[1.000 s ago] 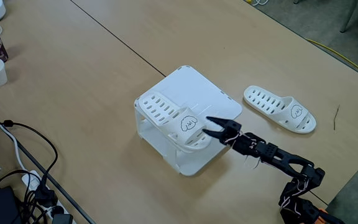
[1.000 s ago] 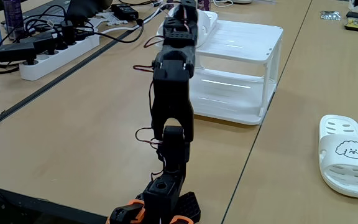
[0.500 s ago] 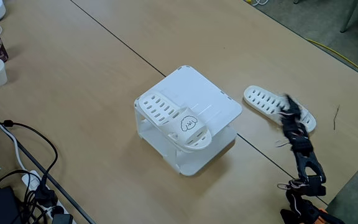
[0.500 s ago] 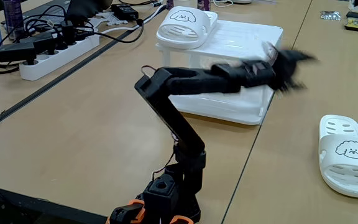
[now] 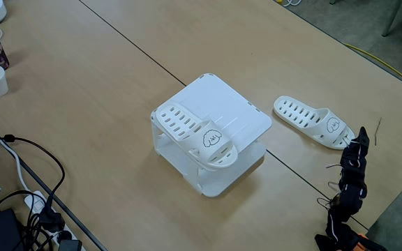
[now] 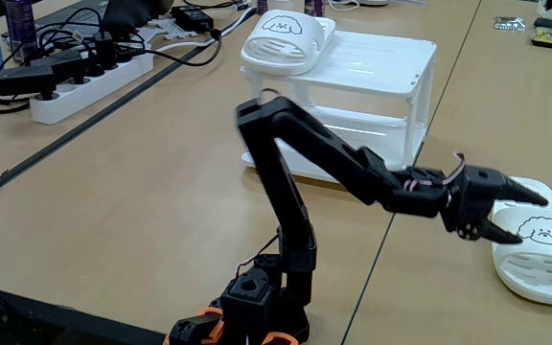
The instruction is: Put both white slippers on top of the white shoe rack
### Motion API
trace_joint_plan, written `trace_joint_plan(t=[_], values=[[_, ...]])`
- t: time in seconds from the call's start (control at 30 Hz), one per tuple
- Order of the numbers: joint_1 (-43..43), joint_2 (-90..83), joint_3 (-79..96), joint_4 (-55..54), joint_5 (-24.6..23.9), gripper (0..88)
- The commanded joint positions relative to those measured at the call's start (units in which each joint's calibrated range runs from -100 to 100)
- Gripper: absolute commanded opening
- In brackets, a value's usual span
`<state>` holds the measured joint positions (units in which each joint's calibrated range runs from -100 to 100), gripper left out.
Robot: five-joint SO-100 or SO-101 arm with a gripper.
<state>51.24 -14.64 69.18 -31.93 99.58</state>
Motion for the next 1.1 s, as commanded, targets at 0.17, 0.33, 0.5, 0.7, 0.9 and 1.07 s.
trace_joint_plan(t=[0.17,0.33,0.5,0.7,0.9,1.07], values=[[-0.17,19.73,-11.58,-13.88,0.42,27.9],[-0.74,25.96,-19.34,-13.88,0.42,27.9],[-3.05,30.92,-24.75,-13.88,0.42,27.9],[-7.98,33.7,-25.56,-13.88,0.42,27.9],[-14.23,33.44,-24.48,-16.39,0.42,27.9],[-19.0,33.36,-21.05,-20.53,0.42,27.9]])
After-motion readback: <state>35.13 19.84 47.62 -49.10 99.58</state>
